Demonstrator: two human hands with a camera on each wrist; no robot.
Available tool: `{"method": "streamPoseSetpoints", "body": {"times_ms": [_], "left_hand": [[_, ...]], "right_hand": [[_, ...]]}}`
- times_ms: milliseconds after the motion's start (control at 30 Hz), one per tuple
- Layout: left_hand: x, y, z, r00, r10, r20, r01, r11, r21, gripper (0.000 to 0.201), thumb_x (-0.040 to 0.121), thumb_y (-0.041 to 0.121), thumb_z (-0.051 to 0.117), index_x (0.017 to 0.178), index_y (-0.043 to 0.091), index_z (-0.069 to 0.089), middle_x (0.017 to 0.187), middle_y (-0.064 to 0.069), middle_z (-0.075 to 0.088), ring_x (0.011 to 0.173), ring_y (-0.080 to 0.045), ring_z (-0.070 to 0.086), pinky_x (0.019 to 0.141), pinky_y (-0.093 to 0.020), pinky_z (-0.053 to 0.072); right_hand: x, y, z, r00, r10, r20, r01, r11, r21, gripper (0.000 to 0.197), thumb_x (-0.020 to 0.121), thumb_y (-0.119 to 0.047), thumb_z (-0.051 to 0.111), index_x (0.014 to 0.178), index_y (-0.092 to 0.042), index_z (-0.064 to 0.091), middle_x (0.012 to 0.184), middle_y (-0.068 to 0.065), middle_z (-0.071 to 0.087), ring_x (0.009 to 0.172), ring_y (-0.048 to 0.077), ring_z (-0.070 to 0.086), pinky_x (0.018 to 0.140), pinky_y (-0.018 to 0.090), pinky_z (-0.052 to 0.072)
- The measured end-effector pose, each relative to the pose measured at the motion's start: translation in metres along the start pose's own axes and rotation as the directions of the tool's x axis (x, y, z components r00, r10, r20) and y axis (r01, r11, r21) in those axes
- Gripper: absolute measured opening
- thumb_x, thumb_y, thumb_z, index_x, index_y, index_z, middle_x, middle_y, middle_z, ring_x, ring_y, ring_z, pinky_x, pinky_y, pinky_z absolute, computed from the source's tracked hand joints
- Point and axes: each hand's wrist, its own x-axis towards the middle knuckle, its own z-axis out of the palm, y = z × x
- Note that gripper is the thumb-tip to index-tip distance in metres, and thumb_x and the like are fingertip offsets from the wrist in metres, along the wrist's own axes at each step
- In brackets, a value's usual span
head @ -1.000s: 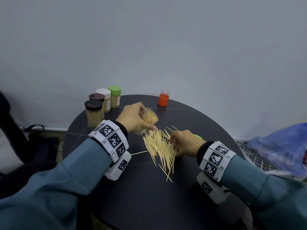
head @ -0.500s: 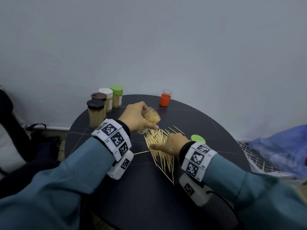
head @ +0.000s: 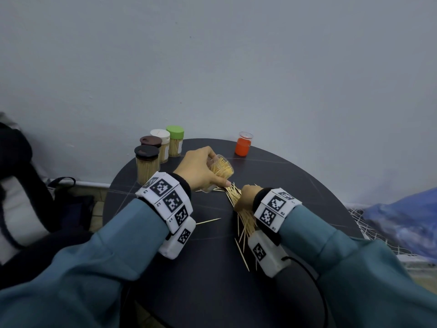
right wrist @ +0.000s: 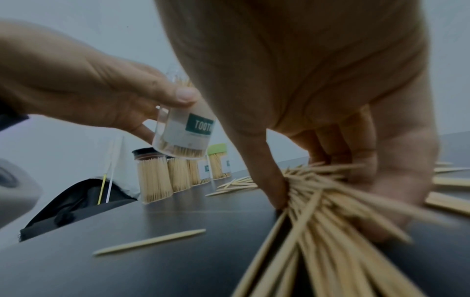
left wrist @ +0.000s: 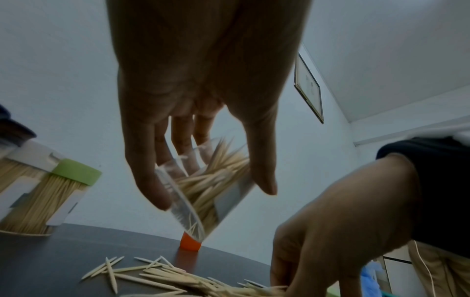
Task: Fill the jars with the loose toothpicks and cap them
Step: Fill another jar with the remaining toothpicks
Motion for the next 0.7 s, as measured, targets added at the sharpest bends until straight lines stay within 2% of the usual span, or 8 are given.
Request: {"method": "streamPoseSetpoints", "body": {"times_ms": [233,400,433,467,500,533,567,700], "left_hand": [[-0.001,0.003,0.001,1.0,-0.007,0.002,0.007,1.0,0.019,0.063,0.061,0.033,0.087,0.11,0.015,0.052,0.102,0.003,0.054,0.091,-0.01,0.05,0.071,-0.019,0.038],[-0.002,0.004,0.001,1.0,-0.017,0.008,0.017,1.0,0.026,0.065,0.062,0.032,0.086,0.114,0.014,0.052,0.103,0.003,0.053,0.093,-0.01,0.05,0.072,-0.019,0.038],[-0.002,0.004,0.001,1.0,-0.019,0.011,0.018,0.999,0.03,0.065,0.063,0.032,0.086,0.115,0.014,0.052,0.103,0.003,0.053,0.093,-0.01,0.05,0.072,-0.019,0.038],[-0.002,0.004,0.001,1.0,-0.019,0.014,0.019,0.999,0.032,0.065,0.063,0.031,0.086,0.114,0.013,0.051,0.103,0.003,0.053,0.093,-0.01,0.05,0.071,-0.018,0.038],[-0.003,0.004,0.001,1.0,-0.022,0.019,0.022,0.999,0.032,0.063,0.063,0.031,0.086,0.113,0.014,0.051,0.103,0.003,0.053,0.093,-0.01,0.049,0.068,-0.016,0.037],[-0.003,0.004,0.001,0.999,-0.029,0.027,0.028,0.999,0.034,0.061,0.063,0.03,0.086,0.111,0.015,0.05,0.102,0.003,0.053,0.093,-0.01,0.049,0.064,-0.016,0.036],[-0.002,0.004,0.002,0.999,-0.038,0.036,0.036,0.999,0.039,0.06,0.064,0.029,0.086,0.108,0.017,0.048,0.102,0.003,0.053,0.093,-0.011,0.05,0.062,-0.016,0.036],[-0.001,0.002,0.003,0.995,-0.073,0.062,0.07,0.997,0.041,0.061,0.067,0.025,0.085,0.107,0.018,0.04,0.106,-0.001,0.055,0.091,-0.014,0.053,0.056,-0.015,0.037]], "right_hand": [[-0.002,0.006,-0.003,0.999,-0.011,0.045,0.012,1.0,-0.015,0.038,0.099,-0.015,0.04,0.133,0.0,0.043,0.137,0.013,0.048,0.126,0.026,0.046,0.101,0.03,0.038],[-0.005,0.017,-0.006,0.999,0.023,0.026,-0.027,0.986,0.166,0.039,0.098,-0.018,0.043,0.134,-0.002,0.044,0.135,0.012,0.051,0.124,0.024,0.049,0.099,0.03,0.039],[-0.004,0.019,-0.006,0.998,0.019,0.059,-0.031,0.978,0.205,0.033,0.098,-0.017,0.044,0.127,-0.002,0.048,0.124,0.012,0.058,0.115,0.021,0.057,0.095,0.031,0.043],[0.0,0.022,-0.005,0.995,0.016,0.103,-0.045,0.957,0.286,0.022,0.098,-0.014,0.043,0.113,-0.002,0.054,0.104,0.011,0.067,0.094,0.018,0.066,0.087,0.032,0.048],[0.003,0.024,-0.004,0.988,0.018,0.154,-0.083,0.902,0.423,0.013,0.098,-0.009,0.042,0.095,-0.003,0.054,0.082,0.01,0.068,0.069,0.016,0.068,0.074,0.031,0.052],[0.005,0.027,-0.003,0.981,0.024,0.191,-0.124,0.836,0.534,0.017,0.098,-0.006,0.04,0.083,-0.006,0.048,0.069,0.009,0.062,0.054,0.015,0.062,0.062,0.03,0.052],[0.005,0.03,-0.003,0.978,0.025,0.206,-0.146,0.788,0.598,0.02,0.098,-0.004,0.039,0.079,-0.006,0.044,0.067,0.008,0.057,0.052,0.016,0.058,0.057,0.029,0.05],[0.007,0.039,0.001,0.985,-0.029,0.171,-0.115,0.629,0.769,0.022,0.1,-0.006,0.035,0.079,-0.004,0.041,0.065,0.007,0.048,0.057,0.017,0.049,0.058,0.029,0.044]]}}
